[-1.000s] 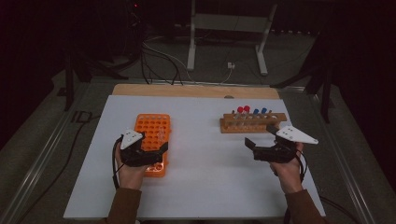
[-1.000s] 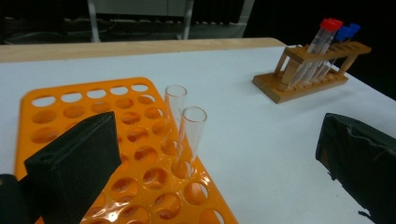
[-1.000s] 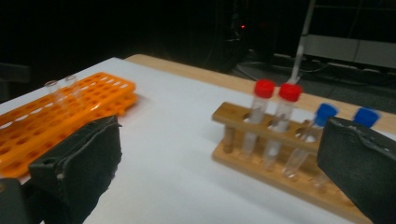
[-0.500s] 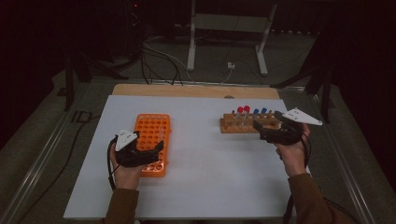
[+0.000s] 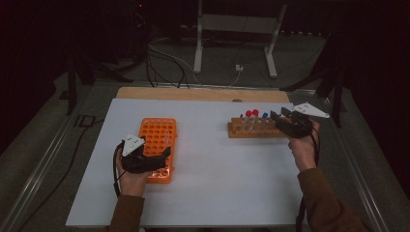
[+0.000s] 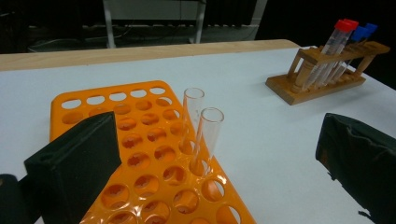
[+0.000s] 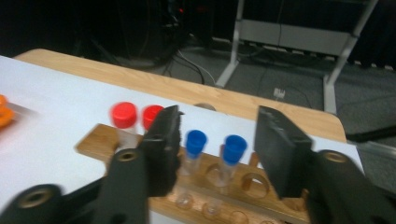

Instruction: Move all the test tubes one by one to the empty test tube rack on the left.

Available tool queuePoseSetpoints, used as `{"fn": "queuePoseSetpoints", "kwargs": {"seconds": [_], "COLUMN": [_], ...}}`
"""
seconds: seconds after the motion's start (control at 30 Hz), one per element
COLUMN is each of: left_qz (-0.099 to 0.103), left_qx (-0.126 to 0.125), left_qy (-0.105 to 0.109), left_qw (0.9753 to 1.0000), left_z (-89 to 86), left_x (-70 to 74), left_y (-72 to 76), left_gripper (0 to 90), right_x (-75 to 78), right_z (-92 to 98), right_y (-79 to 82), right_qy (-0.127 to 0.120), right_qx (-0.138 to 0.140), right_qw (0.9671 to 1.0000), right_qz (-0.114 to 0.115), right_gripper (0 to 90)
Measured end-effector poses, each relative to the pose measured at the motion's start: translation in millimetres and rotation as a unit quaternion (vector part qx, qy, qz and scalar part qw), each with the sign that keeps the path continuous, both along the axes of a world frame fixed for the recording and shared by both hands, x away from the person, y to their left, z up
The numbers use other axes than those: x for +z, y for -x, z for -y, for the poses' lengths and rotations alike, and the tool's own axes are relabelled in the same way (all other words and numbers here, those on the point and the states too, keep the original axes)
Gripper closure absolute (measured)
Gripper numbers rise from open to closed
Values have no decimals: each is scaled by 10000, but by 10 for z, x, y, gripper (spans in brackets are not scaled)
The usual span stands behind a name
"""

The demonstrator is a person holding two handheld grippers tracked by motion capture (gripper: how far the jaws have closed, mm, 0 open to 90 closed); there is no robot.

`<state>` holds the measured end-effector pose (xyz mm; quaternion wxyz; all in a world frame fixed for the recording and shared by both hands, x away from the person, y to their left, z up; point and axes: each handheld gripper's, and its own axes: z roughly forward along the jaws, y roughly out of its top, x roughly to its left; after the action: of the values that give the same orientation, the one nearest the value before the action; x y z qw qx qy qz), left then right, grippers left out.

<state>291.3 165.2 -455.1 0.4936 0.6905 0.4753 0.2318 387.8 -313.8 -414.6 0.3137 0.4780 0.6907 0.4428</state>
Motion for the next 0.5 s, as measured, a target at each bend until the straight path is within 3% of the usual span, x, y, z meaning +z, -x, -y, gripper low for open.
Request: {"fn": "queuePoseSetpoints", "kwargs": {"seconds": [0.37,0.5], "left_qz": [-35,-41], "left_qx": [13,18], "left_qy": [17,10], "left_qw": [10000,10000], "left_z": [-9,-10], "left_x": [-13,-16], "left_y": [-6,-9], "left_gripper": [5,5], "right_x": [-229,-278], "right_z": [40,30], "right_y": [-272,-299], "right_qy": [-47,-36], "right_qx": [-315,-274], "right_qw": [9987,9984], "right_qz": [-397,-498], "right_gripper": [640,722]}}
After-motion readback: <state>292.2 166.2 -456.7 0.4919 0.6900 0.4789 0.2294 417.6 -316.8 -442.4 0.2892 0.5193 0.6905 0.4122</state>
